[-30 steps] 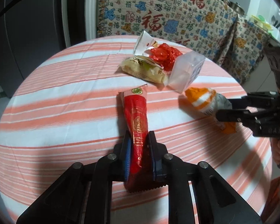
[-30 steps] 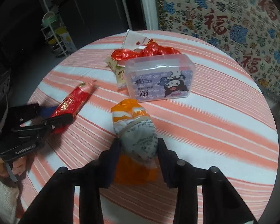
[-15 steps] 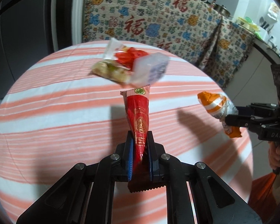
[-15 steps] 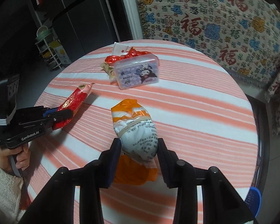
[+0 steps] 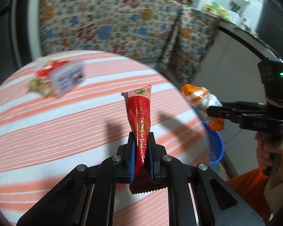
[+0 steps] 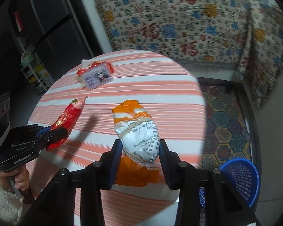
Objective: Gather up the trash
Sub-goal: 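Carry the red snack bar and orange-white packet over the blue wastebasket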
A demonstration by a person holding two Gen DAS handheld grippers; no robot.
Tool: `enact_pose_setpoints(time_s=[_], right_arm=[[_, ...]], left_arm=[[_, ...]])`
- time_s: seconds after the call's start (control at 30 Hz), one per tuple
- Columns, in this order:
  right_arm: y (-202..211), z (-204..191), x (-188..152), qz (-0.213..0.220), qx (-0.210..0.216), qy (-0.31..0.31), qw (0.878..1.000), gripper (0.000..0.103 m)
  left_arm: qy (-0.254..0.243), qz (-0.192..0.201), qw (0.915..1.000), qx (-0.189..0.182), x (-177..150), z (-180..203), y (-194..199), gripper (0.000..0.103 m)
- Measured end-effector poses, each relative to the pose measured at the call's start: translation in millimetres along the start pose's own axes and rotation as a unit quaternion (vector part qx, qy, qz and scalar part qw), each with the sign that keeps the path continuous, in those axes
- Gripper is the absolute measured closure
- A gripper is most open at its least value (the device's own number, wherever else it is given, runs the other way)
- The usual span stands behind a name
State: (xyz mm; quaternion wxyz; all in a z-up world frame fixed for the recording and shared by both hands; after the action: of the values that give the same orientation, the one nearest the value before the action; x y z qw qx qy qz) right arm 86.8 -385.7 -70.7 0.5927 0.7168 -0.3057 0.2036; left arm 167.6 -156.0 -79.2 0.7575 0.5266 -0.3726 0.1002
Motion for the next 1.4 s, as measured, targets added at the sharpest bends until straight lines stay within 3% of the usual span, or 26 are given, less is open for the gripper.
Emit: enact_pose_setpoints(time_s=[0.2,0.4,0.7,0.9,1.4], right_arm=[[46,74,-25,0.032,-0.047,-0.065,0.996,0.063],[83,144,-64,0.046,-0.118,-0.127,0.984,0.063],[93,234,-113,0.057,-0.185,-0.2,0.96,0.063],[90,276,-139,0.069,-0.171,-0.255,0.949,0.063],[88,310,-153,0.068,-0.168,-0.291,0.939,0.063]], left_arm=[[-0.042,-0.007,0.9978,-0.051,16,82,-23,0.093],[-0.074,-0.03,0.9923,-0.095,19,165,-63,0.093],[-0.106,-0.053,0.9852,-0.123,12,258,-118,0.092],[-0.107,-0.063,0.985,-0.12,7,283,-141,0.092],[-0.115,-0.096,0.9818,-0.116,2,309,-187,0.092]])
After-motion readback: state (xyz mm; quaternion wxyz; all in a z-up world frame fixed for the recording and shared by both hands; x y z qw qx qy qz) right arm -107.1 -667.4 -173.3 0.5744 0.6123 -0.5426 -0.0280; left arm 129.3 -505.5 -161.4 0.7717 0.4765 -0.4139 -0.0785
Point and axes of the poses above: each gripper's, at about its wrist camera, not at the fingertips, and y roughly against the way its jaws point, z to its right, x to its top, the point moved 1 cm from there along -y, roughly the way its jaws point, and after that the axes turned 5 degrees about x, right-handed, at the moved point
